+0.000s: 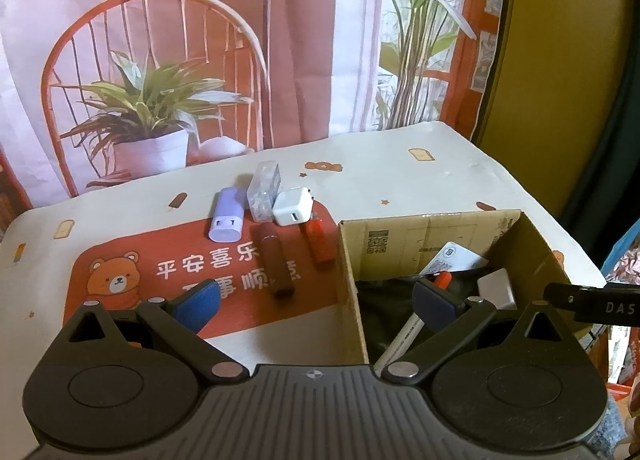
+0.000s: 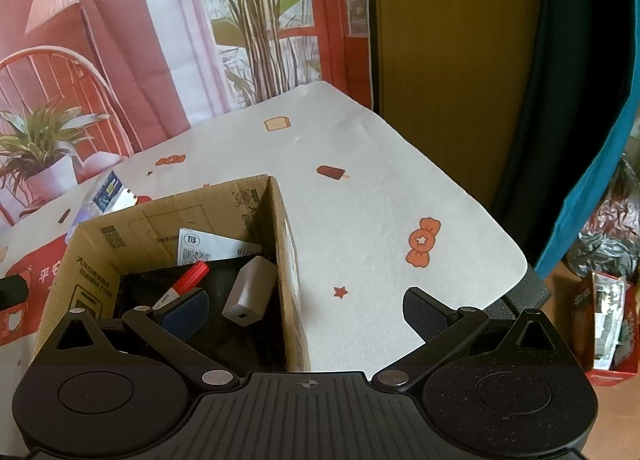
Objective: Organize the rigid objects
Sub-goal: 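Withdraw the left tool from the box toward the remaining items, then move the left tool over the dark red tube on the mat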
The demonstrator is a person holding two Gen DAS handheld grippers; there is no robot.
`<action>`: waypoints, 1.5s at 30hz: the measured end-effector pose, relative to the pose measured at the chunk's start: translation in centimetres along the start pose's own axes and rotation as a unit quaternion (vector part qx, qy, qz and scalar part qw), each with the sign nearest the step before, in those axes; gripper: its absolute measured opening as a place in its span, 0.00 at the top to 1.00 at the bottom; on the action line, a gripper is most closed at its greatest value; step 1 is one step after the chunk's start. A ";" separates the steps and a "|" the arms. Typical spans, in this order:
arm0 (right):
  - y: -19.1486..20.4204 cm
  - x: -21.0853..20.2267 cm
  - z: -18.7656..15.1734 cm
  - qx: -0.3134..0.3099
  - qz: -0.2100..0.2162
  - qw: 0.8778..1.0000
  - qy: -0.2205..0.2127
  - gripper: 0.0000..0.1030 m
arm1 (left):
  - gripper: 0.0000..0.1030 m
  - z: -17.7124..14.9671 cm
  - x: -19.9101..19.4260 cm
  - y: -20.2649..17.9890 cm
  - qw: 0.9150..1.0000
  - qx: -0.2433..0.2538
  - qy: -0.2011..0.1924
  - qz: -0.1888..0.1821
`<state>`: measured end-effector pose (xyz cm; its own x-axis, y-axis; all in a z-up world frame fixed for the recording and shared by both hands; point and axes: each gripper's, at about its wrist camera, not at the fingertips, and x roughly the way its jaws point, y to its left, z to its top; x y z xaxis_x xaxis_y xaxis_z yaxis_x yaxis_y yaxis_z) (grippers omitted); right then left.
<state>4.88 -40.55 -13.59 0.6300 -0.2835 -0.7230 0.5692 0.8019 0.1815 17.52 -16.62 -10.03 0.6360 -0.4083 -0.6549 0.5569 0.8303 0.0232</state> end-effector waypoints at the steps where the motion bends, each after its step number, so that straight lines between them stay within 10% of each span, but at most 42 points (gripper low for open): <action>1: 0.0 0.0 0.0 0.000 0.000 1.000 0.000 0.00 | 0.00 0.0 0.0 0.0 1.000 0.000 0.000 0.001; 26: 1.2 1.5 -0.3 -0.045 0.009 0.999 0.017 0.02 | 0.00 -0.2 0.0 2.4 0.998 -0.031 0.014 0.058; 45: 0.9 1.9 -0.4 -0.074 0.019 0.996 0.035 0.86 | 0.00 0.3 1.7 4.1 0.998 -0.038 0.028 0.049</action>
<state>6.39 -40.10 -15.06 0.6079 -0.2182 -0.7634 0.4580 0.8818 0.1127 21.05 -14.02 -10.79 0.6527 -0.3039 -0.6940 0.4508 0.8920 0.0334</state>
